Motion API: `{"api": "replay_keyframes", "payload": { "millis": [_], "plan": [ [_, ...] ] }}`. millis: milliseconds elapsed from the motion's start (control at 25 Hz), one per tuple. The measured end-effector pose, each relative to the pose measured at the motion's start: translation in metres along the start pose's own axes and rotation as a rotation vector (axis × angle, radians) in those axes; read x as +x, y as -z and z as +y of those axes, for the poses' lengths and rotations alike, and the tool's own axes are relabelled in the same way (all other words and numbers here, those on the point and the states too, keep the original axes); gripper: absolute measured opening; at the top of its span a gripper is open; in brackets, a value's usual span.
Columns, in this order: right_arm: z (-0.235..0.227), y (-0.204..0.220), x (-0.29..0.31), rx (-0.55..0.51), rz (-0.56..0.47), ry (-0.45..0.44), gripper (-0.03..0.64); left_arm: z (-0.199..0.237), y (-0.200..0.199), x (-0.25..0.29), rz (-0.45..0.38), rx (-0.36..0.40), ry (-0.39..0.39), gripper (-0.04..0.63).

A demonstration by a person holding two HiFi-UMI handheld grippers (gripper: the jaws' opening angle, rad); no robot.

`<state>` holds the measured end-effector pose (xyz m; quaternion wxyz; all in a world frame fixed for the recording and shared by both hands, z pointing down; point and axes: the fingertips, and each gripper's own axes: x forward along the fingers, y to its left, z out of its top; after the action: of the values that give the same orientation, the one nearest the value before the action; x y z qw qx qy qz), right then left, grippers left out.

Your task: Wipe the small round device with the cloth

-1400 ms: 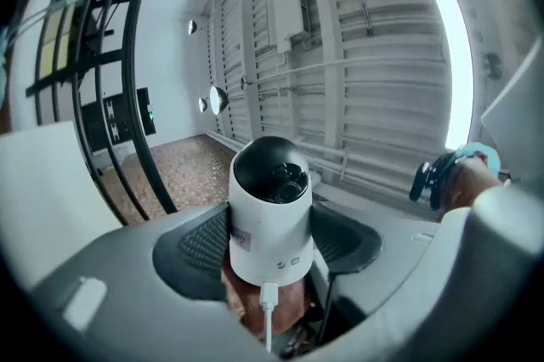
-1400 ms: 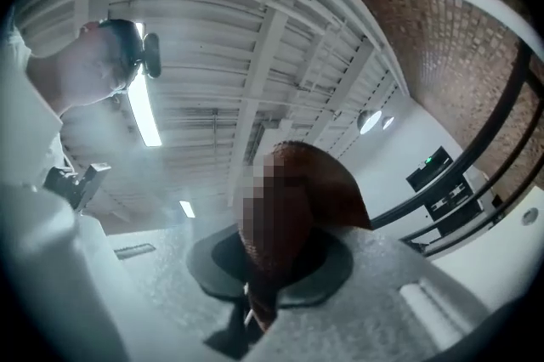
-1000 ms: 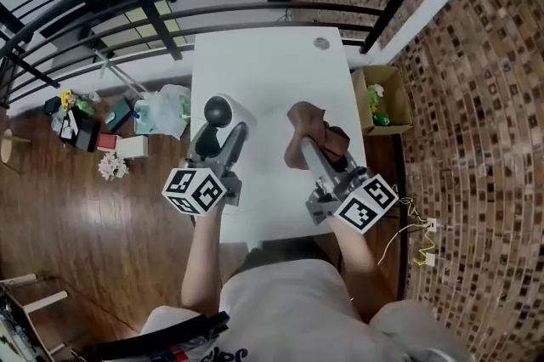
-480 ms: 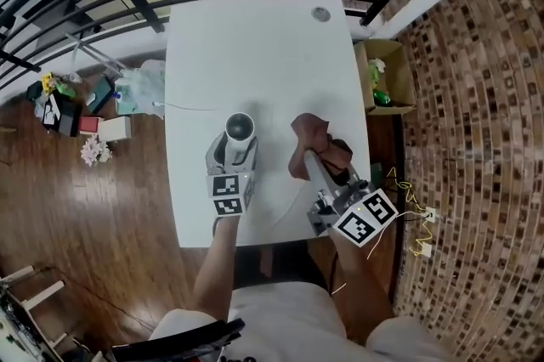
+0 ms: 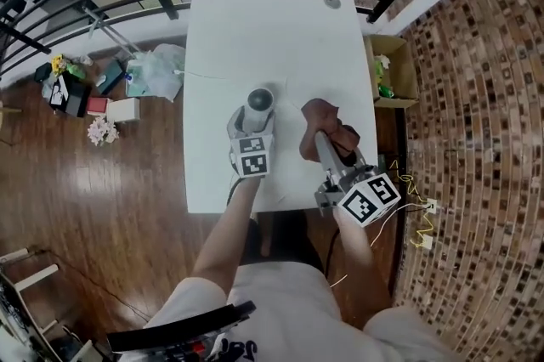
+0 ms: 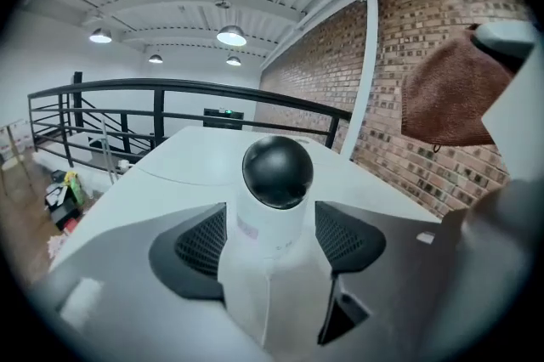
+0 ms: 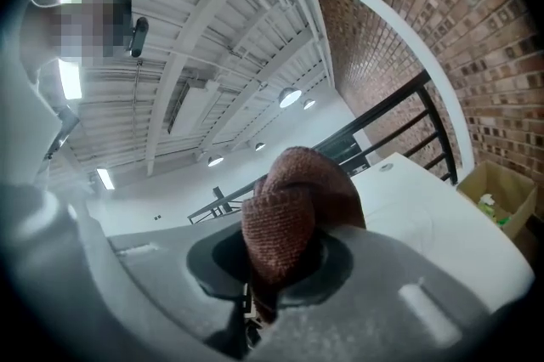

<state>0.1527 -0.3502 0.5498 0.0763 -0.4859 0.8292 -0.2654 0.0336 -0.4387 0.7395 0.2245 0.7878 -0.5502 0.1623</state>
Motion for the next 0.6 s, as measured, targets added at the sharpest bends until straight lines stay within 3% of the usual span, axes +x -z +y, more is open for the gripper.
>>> {"api": "replay_keyframes", "payload": {
  "millis": [360,600],
  "plan": [
    [0.082,-0.009,-0.09,-0.071,-0.107,0.095,0.023,-0.001,-0.063,-0.157,-0.2,0.1,0.085,0.346],
    [0.132,-0.01,-0.127,-0.156,-0.126,0.048,0.023,-0.022,-0.072,-0.255,-0.306,0.108,0.102,0.331]
  ]
}}
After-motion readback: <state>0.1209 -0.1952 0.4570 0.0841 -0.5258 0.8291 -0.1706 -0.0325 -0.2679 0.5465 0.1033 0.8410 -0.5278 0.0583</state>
